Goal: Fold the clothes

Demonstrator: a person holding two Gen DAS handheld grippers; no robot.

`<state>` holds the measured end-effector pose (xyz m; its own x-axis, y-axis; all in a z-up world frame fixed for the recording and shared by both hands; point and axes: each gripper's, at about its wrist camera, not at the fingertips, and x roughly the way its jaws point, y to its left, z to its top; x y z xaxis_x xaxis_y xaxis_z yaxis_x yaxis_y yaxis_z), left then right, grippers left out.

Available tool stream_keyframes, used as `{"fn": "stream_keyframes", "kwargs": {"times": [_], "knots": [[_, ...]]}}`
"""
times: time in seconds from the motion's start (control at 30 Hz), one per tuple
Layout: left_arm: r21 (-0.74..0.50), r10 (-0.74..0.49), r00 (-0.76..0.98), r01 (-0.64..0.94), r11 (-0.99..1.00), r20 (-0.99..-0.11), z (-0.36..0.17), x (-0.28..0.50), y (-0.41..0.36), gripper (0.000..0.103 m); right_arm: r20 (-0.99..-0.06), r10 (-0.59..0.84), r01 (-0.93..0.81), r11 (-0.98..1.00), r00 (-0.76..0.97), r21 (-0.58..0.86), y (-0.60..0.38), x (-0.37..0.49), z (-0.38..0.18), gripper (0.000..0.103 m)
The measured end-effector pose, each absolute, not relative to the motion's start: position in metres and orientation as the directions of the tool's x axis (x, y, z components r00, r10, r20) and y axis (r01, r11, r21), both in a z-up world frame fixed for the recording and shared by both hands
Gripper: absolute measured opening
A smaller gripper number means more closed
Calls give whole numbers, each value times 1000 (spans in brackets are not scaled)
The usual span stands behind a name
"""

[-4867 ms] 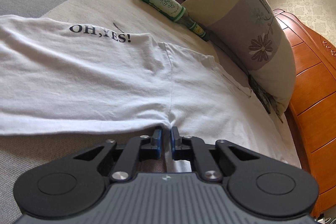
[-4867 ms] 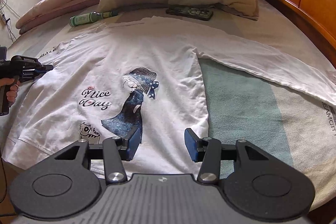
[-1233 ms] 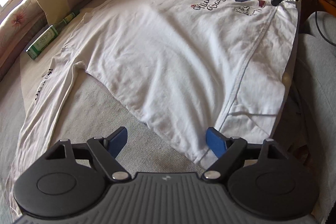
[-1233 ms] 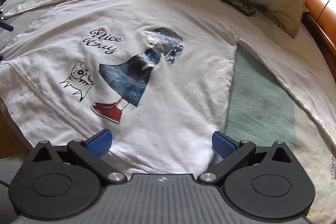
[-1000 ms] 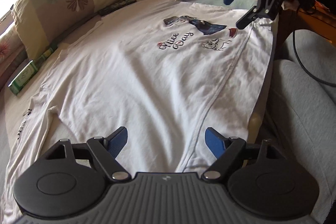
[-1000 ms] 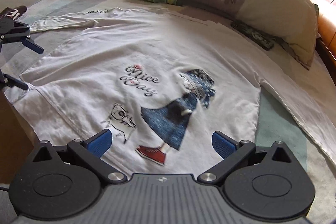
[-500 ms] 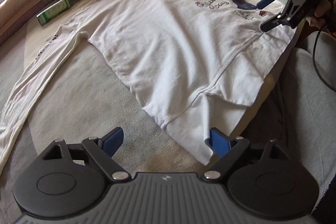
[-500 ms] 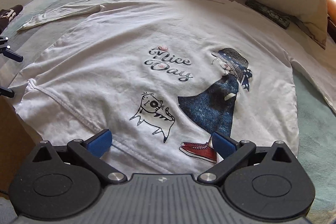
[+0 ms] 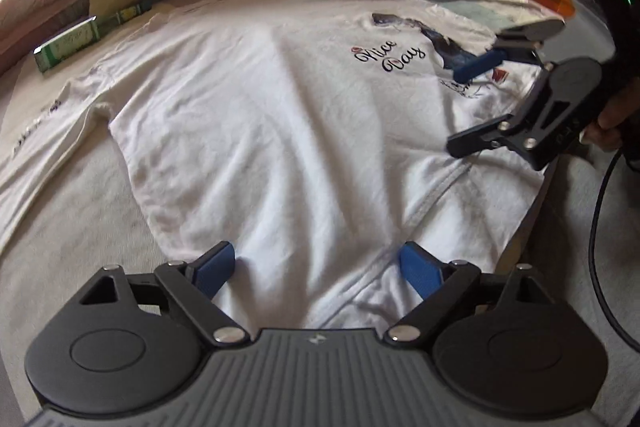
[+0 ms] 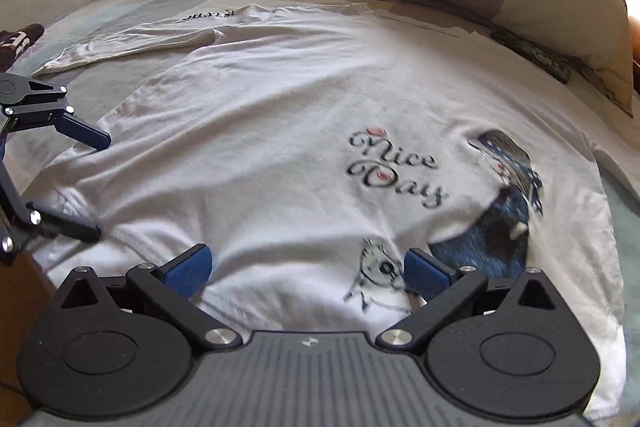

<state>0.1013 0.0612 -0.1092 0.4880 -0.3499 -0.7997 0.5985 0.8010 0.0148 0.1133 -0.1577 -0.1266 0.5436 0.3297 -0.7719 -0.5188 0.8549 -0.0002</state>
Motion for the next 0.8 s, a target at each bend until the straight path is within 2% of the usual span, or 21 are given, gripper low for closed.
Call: {"fn": "stream_keyframes", "kwargs": {"times": [0.13, 0.27, 0.53, 0.6, 0.7, 0.8], "knots": [[9, -352, 495, 589, 808, -794, -95, 114, 64, 89, -800, 304, -489, 872, 517, 16, -168, 111, -118, 103], [-122, -465, 522, 562, 818, -715, -85, 155, 54, 89, -775, 333, -440, 894, 537, 79, -159, 124, -113, 103], [-116, -347, 560, 405, 907, -752, -112, 204, 70, 88, -760, 286, -380, 923, 583, 56, -153, 117, -125, 103], [-34, -263, 586, 372, 927, -767, -115, 213, 75, 89, -748, 289, -366, 928, 597, 67, -158, 115, -126, 103], [-125, -312, 565, 345, 930, -764, -102, 221, 83, 88, -744, 271, -358, 933, 610, 46, -154, 112, -128, 103], [-166, -377, 586, 382, 909, -717, -91, 222, 76, 89, -742, 261, -344, 938, 618, 44, -153, 112, -128, 103]]}}
